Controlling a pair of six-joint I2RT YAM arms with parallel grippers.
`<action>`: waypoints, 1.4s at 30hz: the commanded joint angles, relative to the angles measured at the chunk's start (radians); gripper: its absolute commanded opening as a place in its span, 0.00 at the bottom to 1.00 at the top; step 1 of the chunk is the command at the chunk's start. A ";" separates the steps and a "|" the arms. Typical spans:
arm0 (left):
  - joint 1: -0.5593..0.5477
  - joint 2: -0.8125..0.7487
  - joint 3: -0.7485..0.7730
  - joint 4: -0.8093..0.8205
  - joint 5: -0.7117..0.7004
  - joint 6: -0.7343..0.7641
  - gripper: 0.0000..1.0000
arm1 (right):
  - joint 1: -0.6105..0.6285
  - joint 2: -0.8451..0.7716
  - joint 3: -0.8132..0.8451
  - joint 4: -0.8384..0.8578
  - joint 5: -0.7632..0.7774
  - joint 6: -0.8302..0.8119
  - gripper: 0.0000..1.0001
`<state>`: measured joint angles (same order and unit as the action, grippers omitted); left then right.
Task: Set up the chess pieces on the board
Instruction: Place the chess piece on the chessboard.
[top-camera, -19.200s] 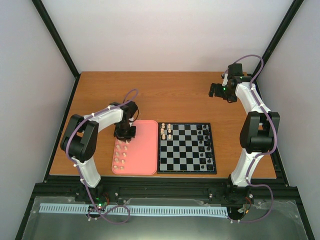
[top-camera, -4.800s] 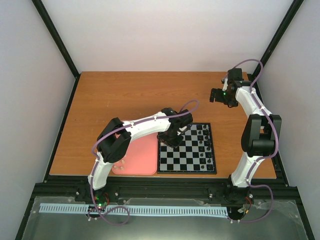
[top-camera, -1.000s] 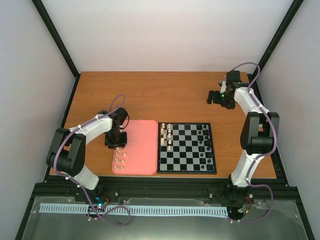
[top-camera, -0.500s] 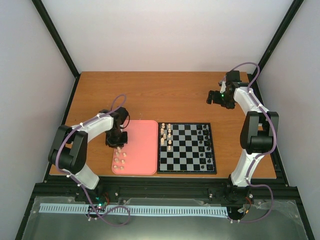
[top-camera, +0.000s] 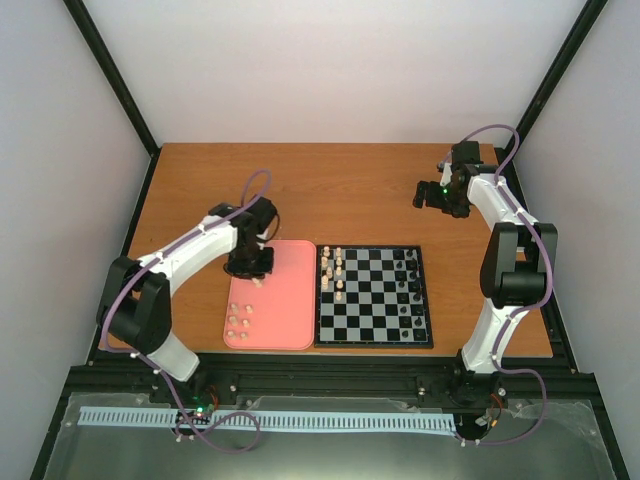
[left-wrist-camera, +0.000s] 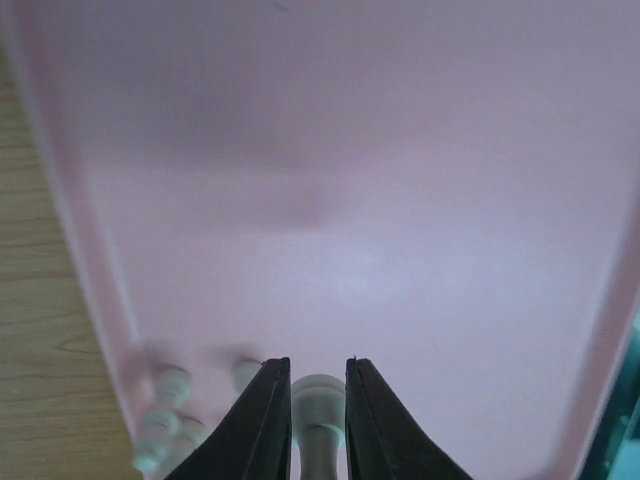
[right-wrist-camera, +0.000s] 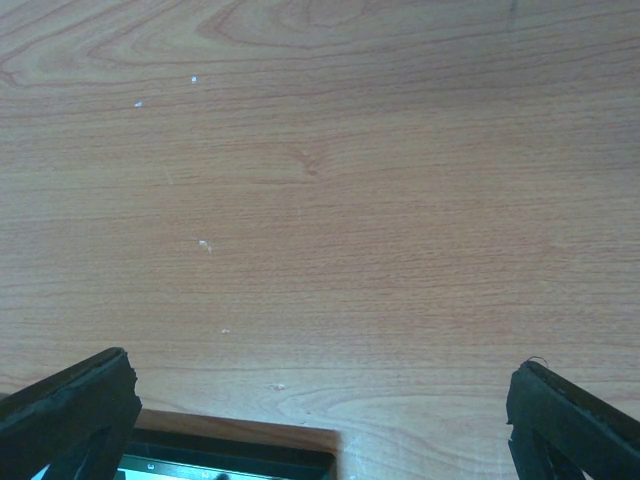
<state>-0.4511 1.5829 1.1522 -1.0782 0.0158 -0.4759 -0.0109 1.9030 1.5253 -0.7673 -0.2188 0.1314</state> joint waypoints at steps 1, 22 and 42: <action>-0.135 0.032 0.082 -0.044 0.059 -0.049 0.01 | 0.004 -0.001 0.016 0.001 0.003 -0.004 1.00; -0.479 0.250 0.293 0.053 0.042 0.004 0.01 | 0.005 -0.046 -0.037 0.014 0.018 -0.008 1.00; -0.529 0.299 0.260 0.151 -0.021 0.080 0.01 | 0.005 -0.052 -0.049 0.026 0.016 -0.009 1.00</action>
<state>-0.9684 1.8557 1.4025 -0.9569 0.0353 -0.4263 -0.0105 1.8835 1.4723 -0.7578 -0.2134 0.1310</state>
